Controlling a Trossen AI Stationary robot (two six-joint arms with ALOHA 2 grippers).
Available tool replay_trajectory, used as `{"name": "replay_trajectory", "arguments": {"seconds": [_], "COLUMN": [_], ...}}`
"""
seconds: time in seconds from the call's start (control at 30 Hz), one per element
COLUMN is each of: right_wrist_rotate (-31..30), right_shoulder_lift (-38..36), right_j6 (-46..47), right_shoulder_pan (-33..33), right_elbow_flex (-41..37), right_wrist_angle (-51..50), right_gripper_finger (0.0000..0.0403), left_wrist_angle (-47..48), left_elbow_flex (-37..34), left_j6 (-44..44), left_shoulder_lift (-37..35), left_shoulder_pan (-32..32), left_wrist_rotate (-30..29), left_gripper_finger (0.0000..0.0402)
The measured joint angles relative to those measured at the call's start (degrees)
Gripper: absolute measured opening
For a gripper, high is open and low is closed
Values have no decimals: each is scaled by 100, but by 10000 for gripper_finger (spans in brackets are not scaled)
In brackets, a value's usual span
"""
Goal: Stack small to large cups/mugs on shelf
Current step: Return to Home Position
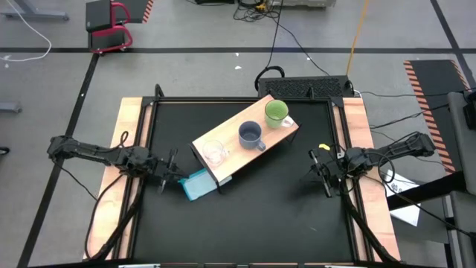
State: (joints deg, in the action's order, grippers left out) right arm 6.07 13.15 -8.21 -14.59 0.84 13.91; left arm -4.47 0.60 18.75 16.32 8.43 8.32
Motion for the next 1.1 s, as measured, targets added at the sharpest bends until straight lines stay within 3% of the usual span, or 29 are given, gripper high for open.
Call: {"name": "replay_trajectory", "arguments": {"seconds": [0.33,1.1], "right_wrist_rotate": [-1,-3], "right_shoulder_lift": [0,0], "right_j6": [253,452], "right_shoulder_pan": [0,0], "right_elbow_flex": [-4,-4], "right_wrist_angle": [-78,-94], "right_gripper_finger": [0,0], "left_wrist_angle": [0,0], "left_elbow_flex": [0,0], "left_j6": [-291,-709], "left_shoulder_lift": [11,11], "left_shoulder_pan": [-131,-129], "left_wrist_rotate": [474,494], "left_gripper_finger": [0,10]}}
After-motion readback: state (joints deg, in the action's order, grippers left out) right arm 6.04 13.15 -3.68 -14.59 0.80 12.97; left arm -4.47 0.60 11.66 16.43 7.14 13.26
